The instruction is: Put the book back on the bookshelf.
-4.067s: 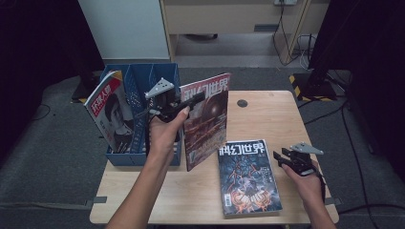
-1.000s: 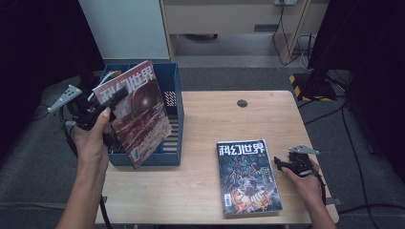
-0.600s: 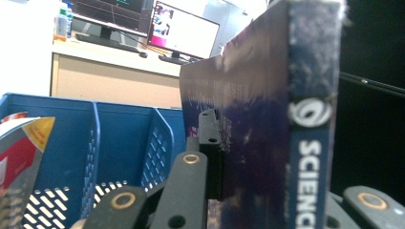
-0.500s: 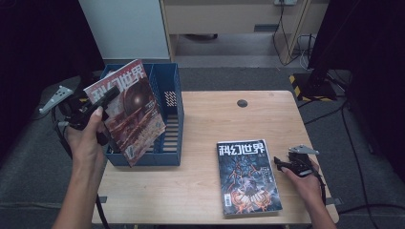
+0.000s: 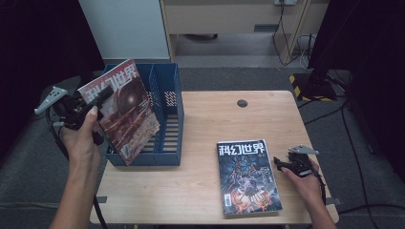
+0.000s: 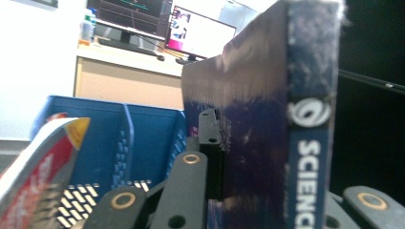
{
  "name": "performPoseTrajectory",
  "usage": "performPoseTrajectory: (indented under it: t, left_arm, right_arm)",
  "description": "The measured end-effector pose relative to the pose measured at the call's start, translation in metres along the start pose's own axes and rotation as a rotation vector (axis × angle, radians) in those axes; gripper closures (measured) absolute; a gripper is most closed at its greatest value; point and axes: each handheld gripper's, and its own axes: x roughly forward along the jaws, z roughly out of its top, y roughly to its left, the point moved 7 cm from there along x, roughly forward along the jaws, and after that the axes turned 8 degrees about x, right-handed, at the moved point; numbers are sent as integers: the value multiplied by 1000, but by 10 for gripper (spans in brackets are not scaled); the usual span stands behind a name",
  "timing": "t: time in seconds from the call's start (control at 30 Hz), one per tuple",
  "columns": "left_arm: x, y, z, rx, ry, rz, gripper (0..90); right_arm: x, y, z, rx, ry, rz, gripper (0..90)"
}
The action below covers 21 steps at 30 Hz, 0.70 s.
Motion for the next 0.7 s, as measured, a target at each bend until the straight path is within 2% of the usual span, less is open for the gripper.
performPoseTrajectory:
  t: [0.23, 0.4, 0.53, 0.7]
  left_arm:
    - [-6, 8, -1, -20, -21, 21, 833]
    - [-6, 13, 1, -1, -22, 42, 833]
    - [-5, 17, 0, -7, -25, 55, 833]
    - [2, 17, -1, 11, -9, 67, 832]
  right_arm:
    - [0, 1, 0, -2, 3, 6, 312]
    - [0, 1, 0, -2, 3, 6, 312]
    - [0, 1, 0, -2, 3, 6, 312]
    - [0, 1, 0, -2, 3, 6, 312]
